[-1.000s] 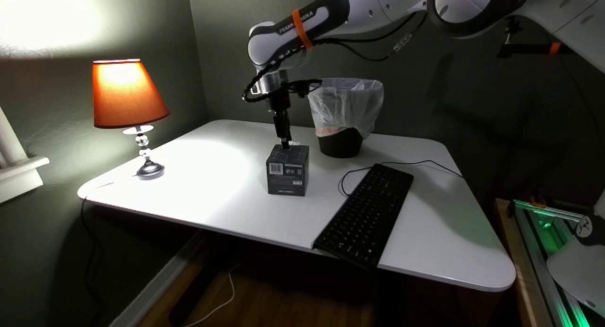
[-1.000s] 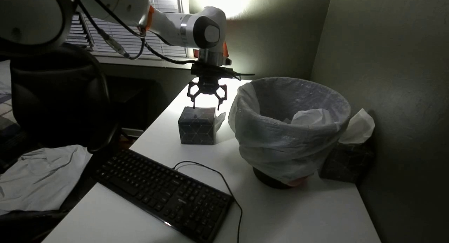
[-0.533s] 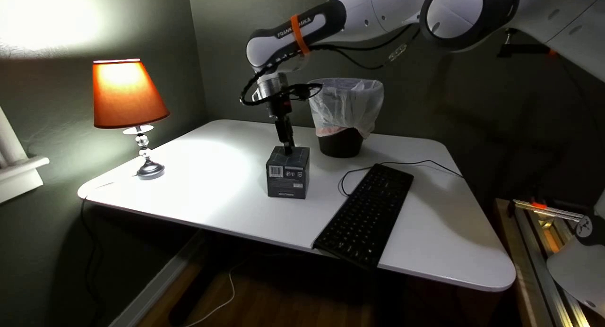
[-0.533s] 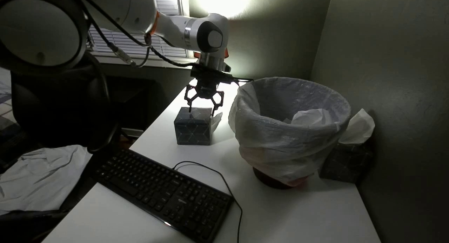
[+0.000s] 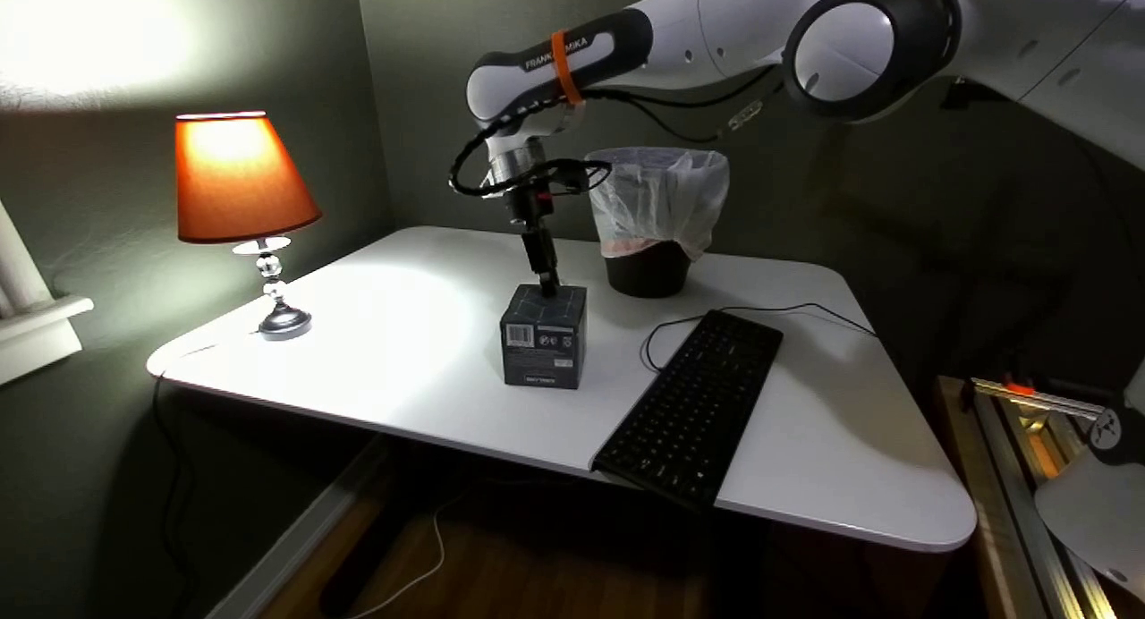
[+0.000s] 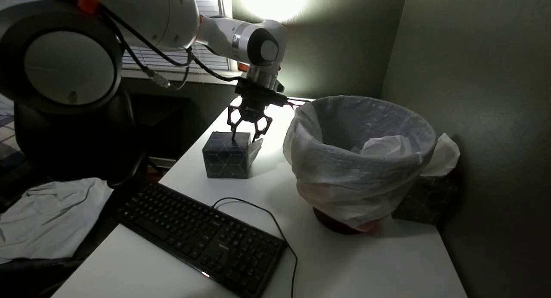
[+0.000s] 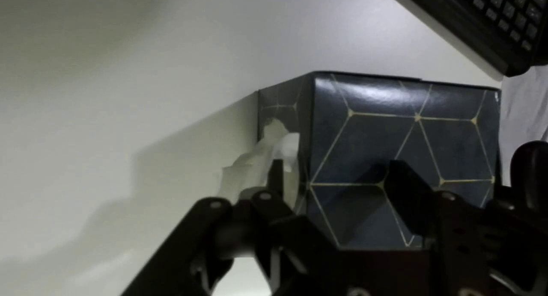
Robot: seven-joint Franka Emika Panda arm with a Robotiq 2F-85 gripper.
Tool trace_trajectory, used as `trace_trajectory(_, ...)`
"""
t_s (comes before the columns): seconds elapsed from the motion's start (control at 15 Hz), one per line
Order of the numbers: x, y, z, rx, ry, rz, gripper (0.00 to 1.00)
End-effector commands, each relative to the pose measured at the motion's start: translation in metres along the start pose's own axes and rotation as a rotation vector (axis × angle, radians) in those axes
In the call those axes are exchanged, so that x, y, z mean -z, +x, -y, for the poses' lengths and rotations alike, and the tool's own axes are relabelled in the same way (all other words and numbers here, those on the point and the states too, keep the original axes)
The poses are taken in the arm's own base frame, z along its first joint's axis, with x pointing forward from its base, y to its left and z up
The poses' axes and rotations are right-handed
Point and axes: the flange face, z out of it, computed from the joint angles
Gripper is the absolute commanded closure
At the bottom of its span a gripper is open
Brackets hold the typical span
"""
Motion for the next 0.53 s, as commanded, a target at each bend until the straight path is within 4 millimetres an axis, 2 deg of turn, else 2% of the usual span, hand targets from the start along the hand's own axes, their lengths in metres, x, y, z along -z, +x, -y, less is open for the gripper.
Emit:
trace_trajectory(0.0, -0.0111, 0.0044, -0.0083, -0.008, 0.041, -0.016, 0.05)
trace_trajectory(0.07, -0.0140, 0.0050, -0.0089, -0.008, 0.049, -0.016, 0.00)
trace_trajectory(0.2, -0.0193, 0.0064, -0.0091, -0.006, 0.065, -0.015, 0.00)
trace_trajectory(0.27, -0.0207, 0.0073, -0.0083, -0.001, 0.072, -0.016, 0.26)
trace_trajectory(0.4, -0.0195, 0.0087, -0.0059, 0.005, 0.080, -0.022, 0.25)
trace_trajectory(0.47, -0.0178, 0.0089, -0.0041, 0.009, 0.087, -0.024, 0.32)
